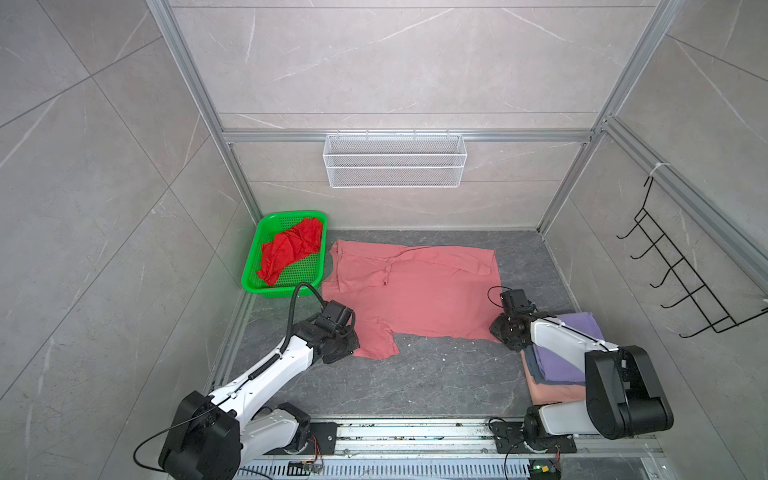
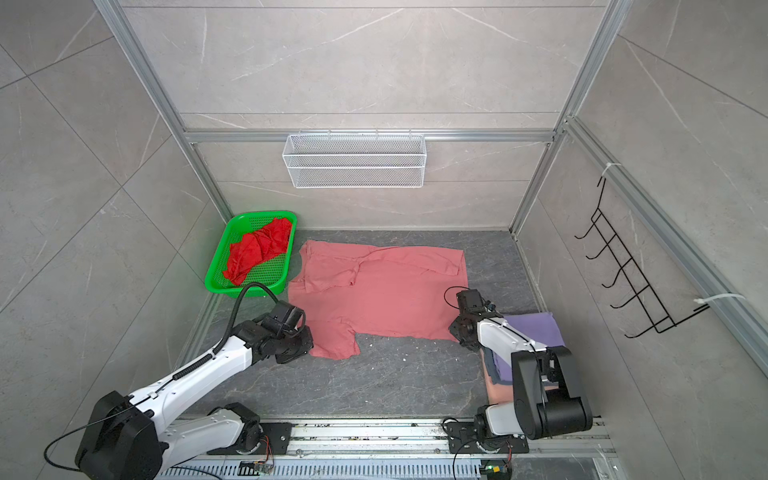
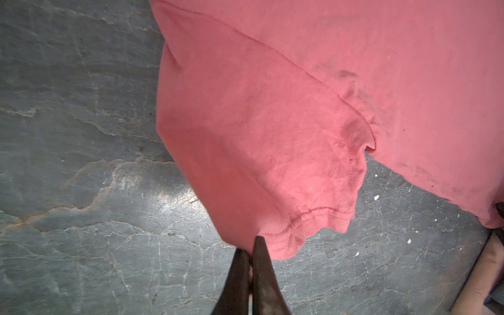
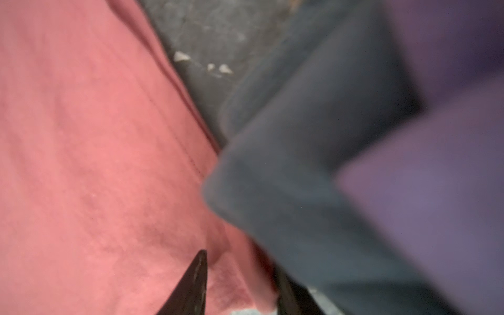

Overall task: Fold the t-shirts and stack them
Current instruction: 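Lift the near hem with both grippers and fold it over the far half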

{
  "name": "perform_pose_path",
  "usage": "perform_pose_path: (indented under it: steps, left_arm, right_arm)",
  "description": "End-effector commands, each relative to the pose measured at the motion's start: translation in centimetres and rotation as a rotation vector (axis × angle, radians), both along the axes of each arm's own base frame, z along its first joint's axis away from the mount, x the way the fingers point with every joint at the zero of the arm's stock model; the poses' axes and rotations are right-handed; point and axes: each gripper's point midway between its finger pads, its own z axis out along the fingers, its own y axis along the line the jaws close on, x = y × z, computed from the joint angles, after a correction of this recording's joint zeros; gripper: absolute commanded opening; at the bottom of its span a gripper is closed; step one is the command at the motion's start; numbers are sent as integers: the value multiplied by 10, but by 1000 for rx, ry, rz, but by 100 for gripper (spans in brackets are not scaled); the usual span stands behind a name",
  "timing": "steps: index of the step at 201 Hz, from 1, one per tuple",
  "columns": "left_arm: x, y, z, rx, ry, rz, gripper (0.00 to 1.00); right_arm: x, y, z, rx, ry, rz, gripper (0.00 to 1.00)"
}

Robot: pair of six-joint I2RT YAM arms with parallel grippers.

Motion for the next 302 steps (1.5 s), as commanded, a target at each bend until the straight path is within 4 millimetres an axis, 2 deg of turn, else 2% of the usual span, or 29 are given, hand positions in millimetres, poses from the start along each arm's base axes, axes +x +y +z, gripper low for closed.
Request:
perform_pose_path:
  steps: [1,20,47,66,87,117,145,173,210,256,281,302]
  left_arm:
    - [4,4,24,8,-64,-5,0]
    - [4,5,37,-12,-109,-2,0]
    - [13,-1,58,-21,-167,-48,0]
    - [31,-5,82,7,-238,-87,0]
    - [66,-8,116,61,-357,-109,0]
    - [127,-16,165,74,-520,-123,0]
    - [176,-14,185,99,-571,-130,0]
    - [219,-9,186,45,-571,-124,0]
    - [265,-3,165,32,-538,-124,0]
    - [303,-3,129,51,-486,-129,0]
    - [321,-1,118,58,-483,-122,0]
    - [340,0,111,45,-472,-106,0]
  right_arm:
    - [-10,16,-8,51,25,20,10]
    - [-6,16,11,47,-25,21,0]
    - [7,14,43,37,-126,18,0]
    - [23,17,64,46,-189,25,0]
    - [44,22,78,51,-230,39,0]
    - [76,18,92,21,-281,14,0]
    - [100,4,98,17,-307,-31,0]
    - [123,-5,93,58,-324,-65,0]
    - [157,-10,83,95,-345,-95,0]
    - [190,-20,74,97,-358,-126,0]
    - [203,-26,71,70,-357,-122,0]
    - [213,-30,59,73,-332,-122,0]
